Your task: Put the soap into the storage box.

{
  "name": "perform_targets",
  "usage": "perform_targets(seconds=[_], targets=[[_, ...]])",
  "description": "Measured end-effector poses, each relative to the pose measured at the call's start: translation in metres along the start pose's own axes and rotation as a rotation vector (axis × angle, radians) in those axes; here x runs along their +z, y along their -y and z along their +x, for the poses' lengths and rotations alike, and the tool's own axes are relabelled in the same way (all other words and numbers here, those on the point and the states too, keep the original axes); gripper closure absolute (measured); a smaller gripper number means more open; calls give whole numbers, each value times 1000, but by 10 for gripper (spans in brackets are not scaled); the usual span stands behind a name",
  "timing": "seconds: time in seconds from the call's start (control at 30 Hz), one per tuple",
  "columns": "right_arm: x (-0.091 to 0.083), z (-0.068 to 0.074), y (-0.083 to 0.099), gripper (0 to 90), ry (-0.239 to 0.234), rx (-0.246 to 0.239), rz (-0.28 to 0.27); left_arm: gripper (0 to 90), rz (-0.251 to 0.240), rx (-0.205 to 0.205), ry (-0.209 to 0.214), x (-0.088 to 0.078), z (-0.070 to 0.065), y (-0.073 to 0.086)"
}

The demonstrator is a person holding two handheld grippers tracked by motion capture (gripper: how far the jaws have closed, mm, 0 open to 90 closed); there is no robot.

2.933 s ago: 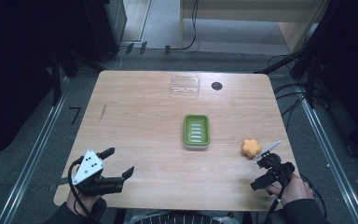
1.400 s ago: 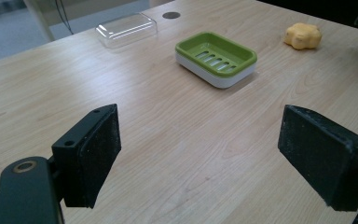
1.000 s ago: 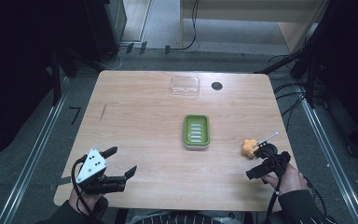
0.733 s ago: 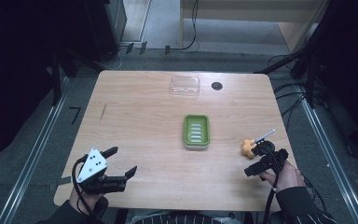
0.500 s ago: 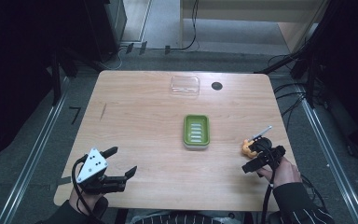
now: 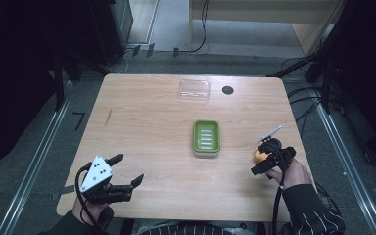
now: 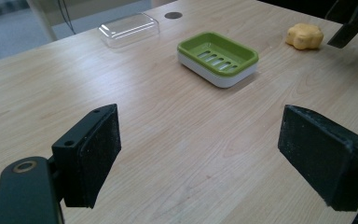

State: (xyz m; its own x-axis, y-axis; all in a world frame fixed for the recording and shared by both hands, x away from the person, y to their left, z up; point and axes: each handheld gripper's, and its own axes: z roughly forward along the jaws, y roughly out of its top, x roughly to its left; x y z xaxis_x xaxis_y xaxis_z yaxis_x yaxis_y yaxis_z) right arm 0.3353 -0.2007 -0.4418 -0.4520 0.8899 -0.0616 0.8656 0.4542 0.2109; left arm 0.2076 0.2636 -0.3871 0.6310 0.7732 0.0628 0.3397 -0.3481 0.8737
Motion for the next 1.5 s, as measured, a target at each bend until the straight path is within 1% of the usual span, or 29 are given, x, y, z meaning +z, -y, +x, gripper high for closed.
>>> perform_targets(seconds=[0.07, 0.17, 0.2, 0.4, 0.7, 0.73, 0.8, 0.87, 0.93, 0.97, 1.1, 1.23, 1.4, 1.5], targets=[[0, 0, -2, 0, 0, 8, 5, 136, -1, -1, 0, 0, 0, 0], [2, -2, -5, 0, -4, -3, -2, 136, -1, -1, 0, 0, 0, 0], [1, -2, -6, 0, -3, 3, 1, 136, 0, 0, 1, 0, 0, 0], [1, -5, -12, 0, -9, -1, -9, 136, -1, -1, -1, 0, 0, 0], [2, -10, -20, 0, -16, 2, 1, 136, 0, 0, 1, 0, 0, 0], [2, -10, -21, 0, -16, 6, 9, 136, 0, 0, 1, 0, 0, 0], [4, -12, -25, 0, -22, -2, 17, 136, 0, 0, 0, 0, 0, 0], [5, -13, -25, 0, -23, -2, 15, 136, 0, -1, 1, 0, 0, 0], [6, -16, -28, 0, -26, 3, 20, 135, 1, 1, 2, 0, 0, 0], [7, -20, -31, 0, -35, 7, 21, 136, 0, 0, 2, 0, 0, 0], [9, -23, -33, 0, -41, 11, 25, 136, 0, 0, 2, 0, 0, 0], [16, -30, -38, 0, -55, 2, 49, 136, -1, -1, 2, 0, 0, 0], [22, -33, -42, 0, -69, 10, 72, 136, 1, 0, 2, 0, 0, 0], [27, -34, -46, 0, -76, 1, 88, 136, 1, 1, 3, 0, 0, 0]])
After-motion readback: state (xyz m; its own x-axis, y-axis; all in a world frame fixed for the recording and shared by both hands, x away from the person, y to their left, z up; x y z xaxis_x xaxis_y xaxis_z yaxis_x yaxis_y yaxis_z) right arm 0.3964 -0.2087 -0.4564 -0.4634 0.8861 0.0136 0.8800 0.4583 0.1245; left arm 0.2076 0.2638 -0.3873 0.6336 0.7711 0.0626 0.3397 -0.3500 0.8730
